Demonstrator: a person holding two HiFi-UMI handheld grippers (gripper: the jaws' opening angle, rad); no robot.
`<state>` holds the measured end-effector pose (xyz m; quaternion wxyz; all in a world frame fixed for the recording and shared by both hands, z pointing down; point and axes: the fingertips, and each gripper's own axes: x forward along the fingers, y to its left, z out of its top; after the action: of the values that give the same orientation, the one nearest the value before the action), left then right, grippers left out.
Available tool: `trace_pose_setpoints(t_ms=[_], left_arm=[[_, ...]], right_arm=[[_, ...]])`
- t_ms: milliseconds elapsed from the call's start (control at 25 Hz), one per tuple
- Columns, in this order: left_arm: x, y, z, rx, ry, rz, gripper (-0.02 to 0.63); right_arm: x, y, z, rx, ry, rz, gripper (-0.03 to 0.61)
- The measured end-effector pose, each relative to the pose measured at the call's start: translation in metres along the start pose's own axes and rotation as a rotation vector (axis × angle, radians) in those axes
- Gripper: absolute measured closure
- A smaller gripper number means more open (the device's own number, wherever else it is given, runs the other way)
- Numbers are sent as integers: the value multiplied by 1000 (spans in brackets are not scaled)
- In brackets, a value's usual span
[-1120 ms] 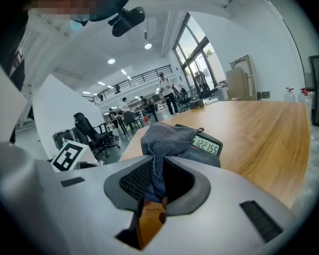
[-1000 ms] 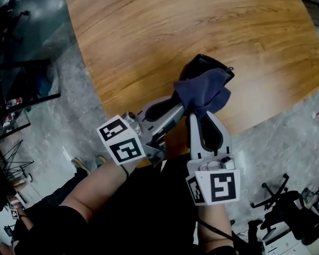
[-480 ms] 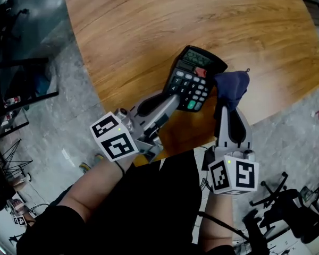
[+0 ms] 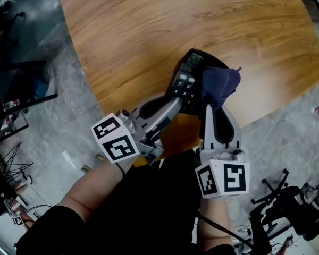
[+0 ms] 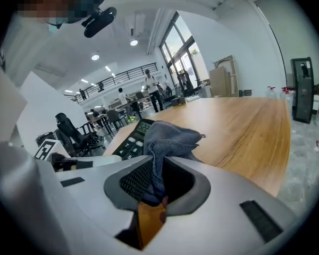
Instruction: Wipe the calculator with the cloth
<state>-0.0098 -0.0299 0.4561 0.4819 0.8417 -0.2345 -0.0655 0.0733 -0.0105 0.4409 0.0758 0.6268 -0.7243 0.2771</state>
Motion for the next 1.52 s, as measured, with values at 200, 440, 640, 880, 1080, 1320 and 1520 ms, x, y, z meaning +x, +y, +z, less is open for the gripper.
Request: trace_pose_setpoints(t_ms=[200, 440, 640, 880, 1080, 1320, 1520], left_arm=[[0, 5, -9, -9, 27, 9, 548], [-5, 9, -13, -21, 26, 21, 548], [-6, 6, -7, -11, 8, 6, 548], [-7, 5, -5, -33, -1, -7, 548], [-11, 3, 1, -30, -24, -22, 548], [-15, 7, 7, -38, -30, -18, 547], [-14, 11, 12, -65, -62, -13, 548]], right_arm=[[8, 47, -1, 38, 10, 137, 518], [-4, 90, 28, 20, -64, 289, 518], [-7, 101, 29, -22, -66, 316, 518], [-2, 80, 10, 27, -43, 310, 518], [-1, 61, -6, 34, -14, 276, 518], [1, 43, -18, -7, 18, 198, 518], [-3, -8, -28, 65, 60, 89, 518]])
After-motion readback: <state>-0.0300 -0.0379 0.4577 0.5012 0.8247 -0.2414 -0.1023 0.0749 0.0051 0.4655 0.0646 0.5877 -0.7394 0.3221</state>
